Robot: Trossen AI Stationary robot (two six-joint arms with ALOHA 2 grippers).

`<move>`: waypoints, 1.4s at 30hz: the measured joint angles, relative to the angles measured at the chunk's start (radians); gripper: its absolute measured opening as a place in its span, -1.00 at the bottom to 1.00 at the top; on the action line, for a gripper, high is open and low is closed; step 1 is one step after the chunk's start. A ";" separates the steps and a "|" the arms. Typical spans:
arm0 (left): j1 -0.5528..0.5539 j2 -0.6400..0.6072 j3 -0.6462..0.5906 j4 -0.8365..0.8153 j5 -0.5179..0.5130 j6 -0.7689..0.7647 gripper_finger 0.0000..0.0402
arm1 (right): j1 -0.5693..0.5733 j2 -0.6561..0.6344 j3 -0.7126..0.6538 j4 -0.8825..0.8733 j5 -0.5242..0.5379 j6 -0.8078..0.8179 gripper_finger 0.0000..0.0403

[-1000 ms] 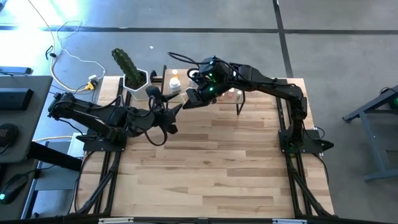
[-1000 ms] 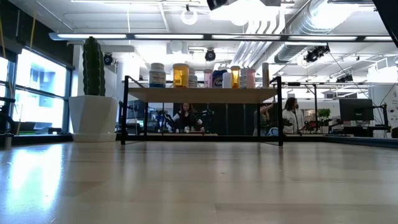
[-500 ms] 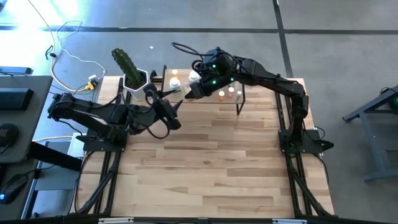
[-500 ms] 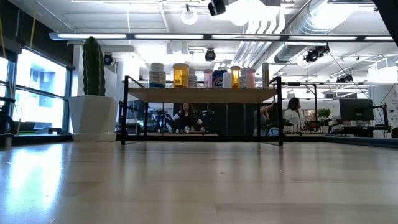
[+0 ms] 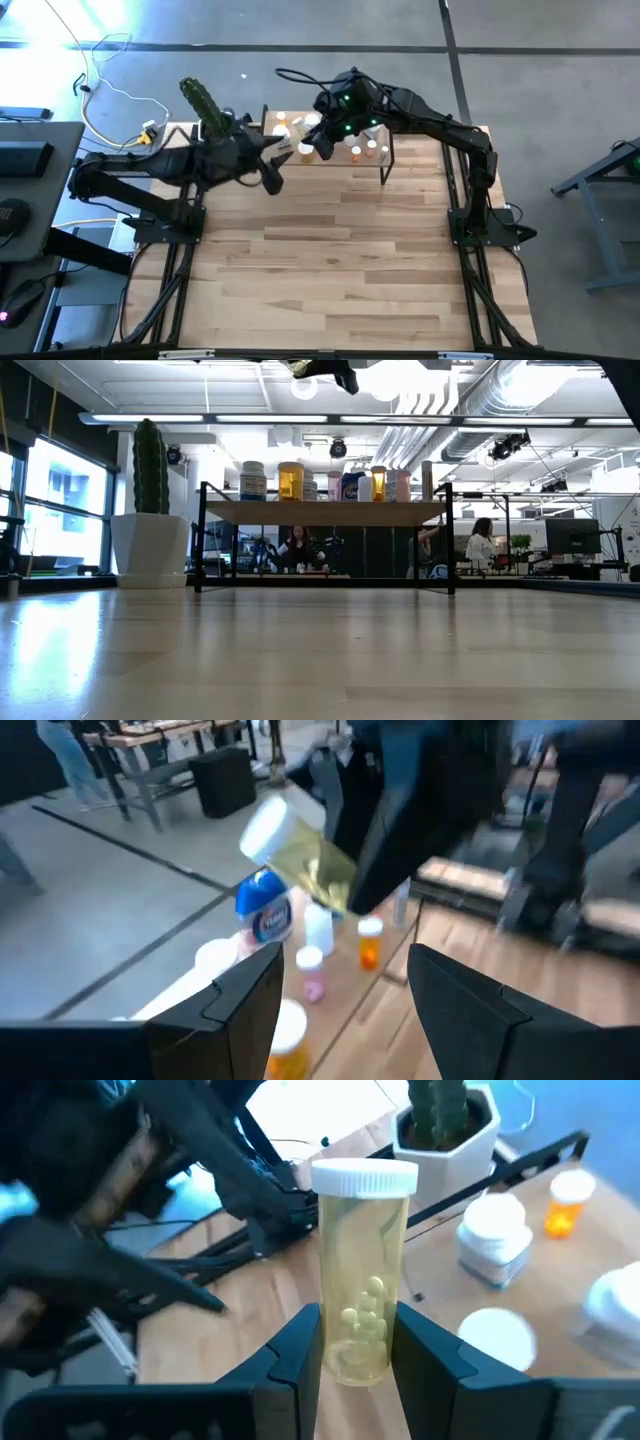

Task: Pick and place medicine bottles onto shelf by color
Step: Put the yellow pill bottle on the shelf

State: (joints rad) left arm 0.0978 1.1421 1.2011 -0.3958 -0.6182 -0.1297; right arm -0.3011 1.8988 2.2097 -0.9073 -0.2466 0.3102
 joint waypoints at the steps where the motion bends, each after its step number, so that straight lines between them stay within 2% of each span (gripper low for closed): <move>1: 0.019 -0.008 0.001 0.007 0.028 -0.009 0.01 | -0.004 0.000 0.000 0.000 0.000 -0.023 -0.54; 7: 0.132 -0.061 0.001 0.015 0.200 -0.037 0.01 | -0.027 0.000 0.000 0.003 -0.006 -0.145 -0.54; 13: 0.250 -0.086 0.001 0.106 0.447 -0.132 0.01 | -0.034 -0.001 0.000 0.062 -0.105 -0.216 -0.54; 20: 0.333 -0.087 0.001 0.169 0.633 -0.223 0.01 | -0.033 -0.001 0.000 0.142 -0.168 -0.215 -0.54; 31: 0.354 -0.085 0.000 0.293 0.664 -0.289 0.01 | -0.007 -0.001 0.000 0.267 -0.201 -0.106 -0.54; 42: 0.353 -0.082 0.000 0.318 0.705 -0.313 -0.01 | 0.038 -0.001 0.000 0.331 -0.181 -0.038 -0.54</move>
State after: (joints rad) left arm 0.4511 1.0599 1.2015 -0.0782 0.0864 -0.4427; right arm -0.2633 1.8977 2.2101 -0.5762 -0.4277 0.2724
